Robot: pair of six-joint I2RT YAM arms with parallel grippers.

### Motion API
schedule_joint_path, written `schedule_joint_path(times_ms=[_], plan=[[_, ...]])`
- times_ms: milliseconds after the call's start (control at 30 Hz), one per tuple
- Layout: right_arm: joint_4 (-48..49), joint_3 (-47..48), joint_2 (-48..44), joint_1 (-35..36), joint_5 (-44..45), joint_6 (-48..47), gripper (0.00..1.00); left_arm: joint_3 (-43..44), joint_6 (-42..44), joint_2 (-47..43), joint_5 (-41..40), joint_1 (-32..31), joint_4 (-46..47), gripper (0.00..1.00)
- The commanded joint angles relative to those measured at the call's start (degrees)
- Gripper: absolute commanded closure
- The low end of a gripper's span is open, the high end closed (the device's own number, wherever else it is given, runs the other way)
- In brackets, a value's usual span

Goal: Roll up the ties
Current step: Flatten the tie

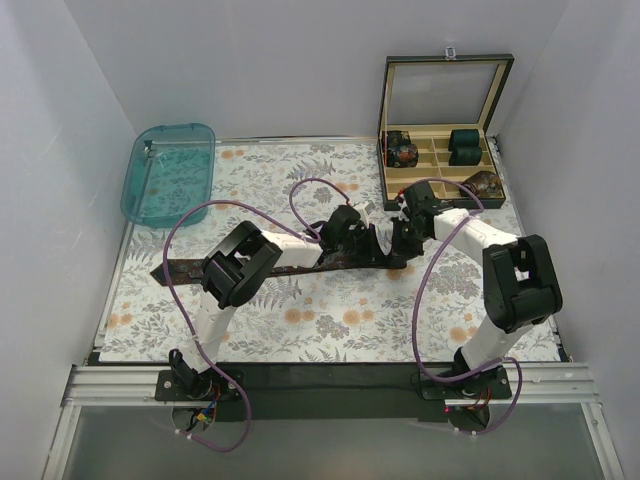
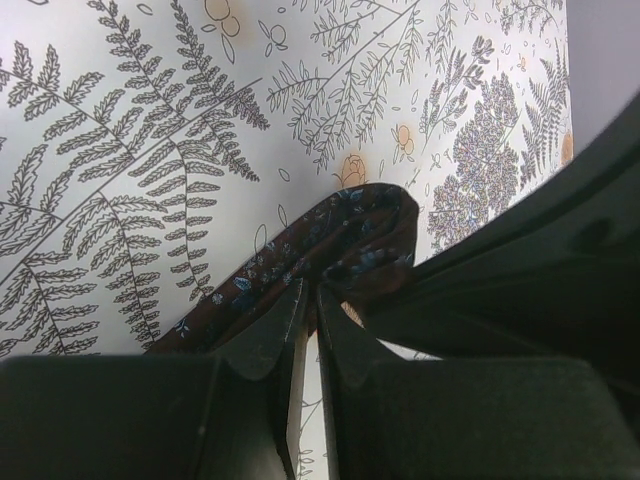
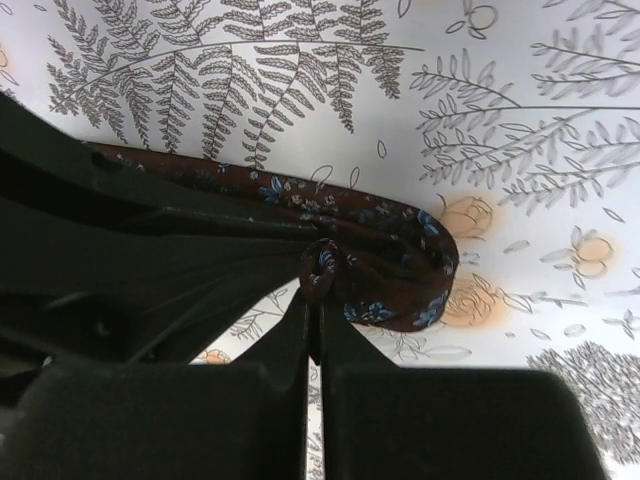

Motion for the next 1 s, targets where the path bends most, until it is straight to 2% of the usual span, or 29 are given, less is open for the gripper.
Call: schedule_joint_path(times_ms=[0, 167, 333, 400, 533, 833, 933, 967], plan=[[4.5, -1.6, 1.8, -0.2, -4.1, -0.1, 0.99, -0.5, 0.5, -0.6, -2.7, -0.2, -2.5, 0.90], [6.6, -2.7, 3.7, -0.5, -6.3, -1.3, 0.99, -1.4, 0.5, -1.8, -3.5, -0.2, -2.5, 0.89], [7.5, -3.7, 3.7, -1.4, -7.5, -1.5, 0.89, -1.8, 0.4, -5.0, -5.3, -0.2, -2.7, 0.84], [7.8, -4.0, 3.4, -1.8, -8.8, -1.6, 0.87, -1.7, 0.1, -6.2, -6.1, -0.2, -3.3, 0.77], [7.9, -3.7, 2.1, -2.5, -9.5, -1.2, 0.87, -0.6, 0.3, -8.7, -6.9, -0.2, -6.4, 0.70], [6.9, -1.6, 1.3, -3.8, -11.7, 0.0, 0.91, 0.5, 4.0, -11.8, -11.0, -0.1, -12.0, 0.70], [6.4, -0.1, 1.7, -4.0, -11.8, 0.7, 0.91, -0.4, 5.3, -11.8, -12.2, 0.0, -12.6, 0.76], [6.3, 0.3, 1.9, -4.1, -12.0, 0.9, 0.92, -0.8, 5.5, -11.5, -12.3, 0.0, -12.5, 0.82]])
